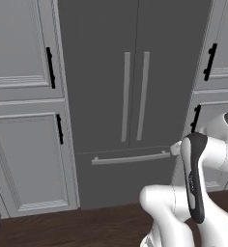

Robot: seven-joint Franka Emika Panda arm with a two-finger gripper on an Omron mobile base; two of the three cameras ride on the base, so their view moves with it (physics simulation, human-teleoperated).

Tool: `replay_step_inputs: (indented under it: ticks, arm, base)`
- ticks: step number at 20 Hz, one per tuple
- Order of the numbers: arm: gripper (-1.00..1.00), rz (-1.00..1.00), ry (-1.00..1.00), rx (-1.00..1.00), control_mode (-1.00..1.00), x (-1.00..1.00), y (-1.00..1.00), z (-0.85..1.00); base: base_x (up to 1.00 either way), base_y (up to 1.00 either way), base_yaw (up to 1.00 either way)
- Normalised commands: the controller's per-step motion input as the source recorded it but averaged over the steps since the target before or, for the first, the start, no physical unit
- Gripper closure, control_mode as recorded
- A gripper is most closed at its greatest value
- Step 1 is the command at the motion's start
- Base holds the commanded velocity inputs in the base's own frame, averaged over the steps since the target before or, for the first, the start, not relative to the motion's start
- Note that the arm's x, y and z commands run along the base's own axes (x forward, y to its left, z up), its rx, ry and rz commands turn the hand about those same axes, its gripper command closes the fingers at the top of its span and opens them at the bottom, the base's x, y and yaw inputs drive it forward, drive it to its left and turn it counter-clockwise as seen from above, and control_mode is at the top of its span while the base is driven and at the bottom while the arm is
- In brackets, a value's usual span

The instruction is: Grab a lemon wedge from the fridge and one ice cube from the ice bowl, and put them in the glass of lemonade.

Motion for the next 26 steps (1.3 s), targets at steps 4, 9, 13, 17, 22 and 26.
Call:
replay_step_inputs:
  ticks: [4,9,13,17,22,26]
  arm:
    - [-1.00,0.00,0.00,0.00,1.00,0.00,0.00,0.00]
    - [-1.00,0.00,0.00,0.00,1.00,0.00,0.00,0.00]
    - [-1.00,0.00,0.00,0.00,1.00,0.00,0.00,0.00]
    - [-1.00,0.00,0.00,0.00,-1.00,0.00,0.00,0.00]
    - [-1.00,0.00,0.00,0.00,-1.00,0.00,0.00,0.00]
    - [-1.00,0.00,0.00,0.00,-1.00,0.00,0.00,0.00]
  base:
    - [0.00,0.03,-0.22]
    - [0.00,0.33,-0.23]
    - [0.01,0.37,-0.11]
    - [0.00,0.14,-0.01]
    - [0.00,0.00,0.00]
    - [0.00,0.00,0.00]
